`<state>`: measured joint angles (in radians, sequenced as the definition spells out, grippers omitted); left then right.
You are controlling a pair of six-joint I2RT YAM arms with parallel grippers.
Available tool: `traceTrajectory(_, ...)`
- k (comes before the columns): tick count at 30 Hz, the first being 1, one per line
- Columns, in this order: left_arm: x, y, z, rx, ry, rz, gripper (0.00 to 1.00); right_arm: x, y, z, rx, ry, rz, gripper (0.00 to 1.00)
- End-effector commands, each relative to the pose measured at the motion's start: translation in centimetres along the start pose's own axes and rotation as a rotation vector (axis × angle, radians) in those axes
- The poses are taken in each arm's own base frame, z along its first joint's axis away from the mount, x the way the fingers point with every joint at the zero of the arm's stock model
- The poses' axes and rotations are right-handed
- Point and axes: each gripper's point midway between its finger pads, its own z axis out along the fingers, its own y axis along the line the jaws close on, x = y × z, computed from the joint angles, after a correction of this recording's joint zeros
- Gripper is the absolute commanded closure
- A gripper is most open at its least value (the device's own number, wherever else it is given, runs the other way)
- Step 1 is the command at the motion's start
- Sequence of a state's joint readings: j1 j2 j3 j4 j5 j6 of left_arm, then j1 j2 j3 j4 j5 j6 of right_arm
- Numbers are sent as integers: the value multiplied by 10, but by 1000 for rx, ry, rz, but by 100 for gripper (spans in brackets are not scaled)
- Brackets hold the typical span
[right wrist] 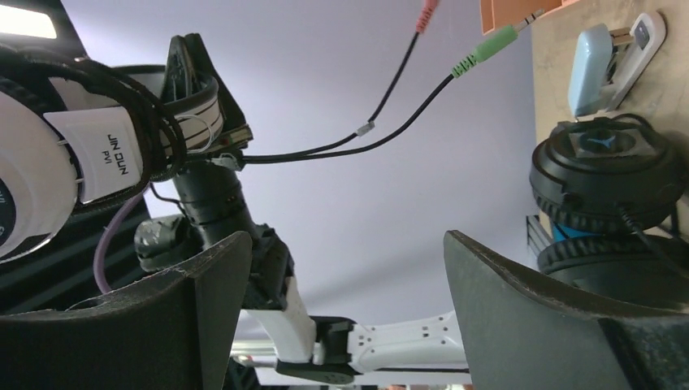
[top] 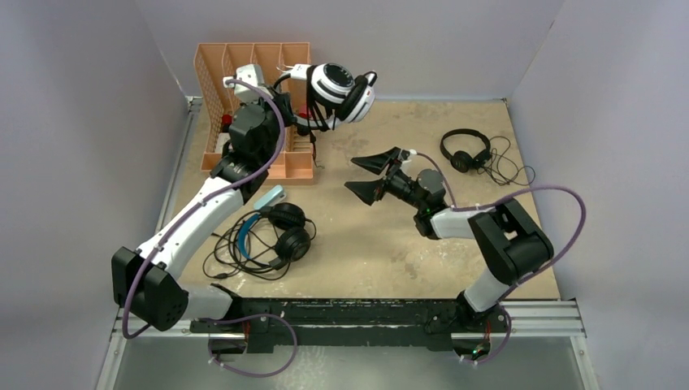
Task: Wrap the headphones
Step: Wrap the headphones cable around the headphones.
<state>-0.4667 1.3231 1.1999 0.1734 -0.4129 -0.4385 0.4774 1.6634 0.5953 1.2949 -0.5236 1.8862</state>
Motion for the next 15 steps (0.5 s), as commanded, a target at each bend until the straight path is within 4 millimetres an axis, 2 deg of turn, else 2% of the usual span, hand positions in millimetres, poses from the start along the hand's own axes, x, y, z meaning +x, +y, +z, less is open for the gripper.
traceTrajectory(1,-64,-25,-1,87,-229,-199,100,-2,11,2,37,-93,86,11)
traceTrajectory(6,-60,-22,1,81,-251,-220,100,4,7,10,193,-161,215,4)
traceTrajectory(12,-56,-23,2,90,-257,-225,100,6,18,20,195,-211,302,2)
traceTrajectory(15,-53,-24,1,96,-260,-230,100,13,16,34,214,-174,342,2)
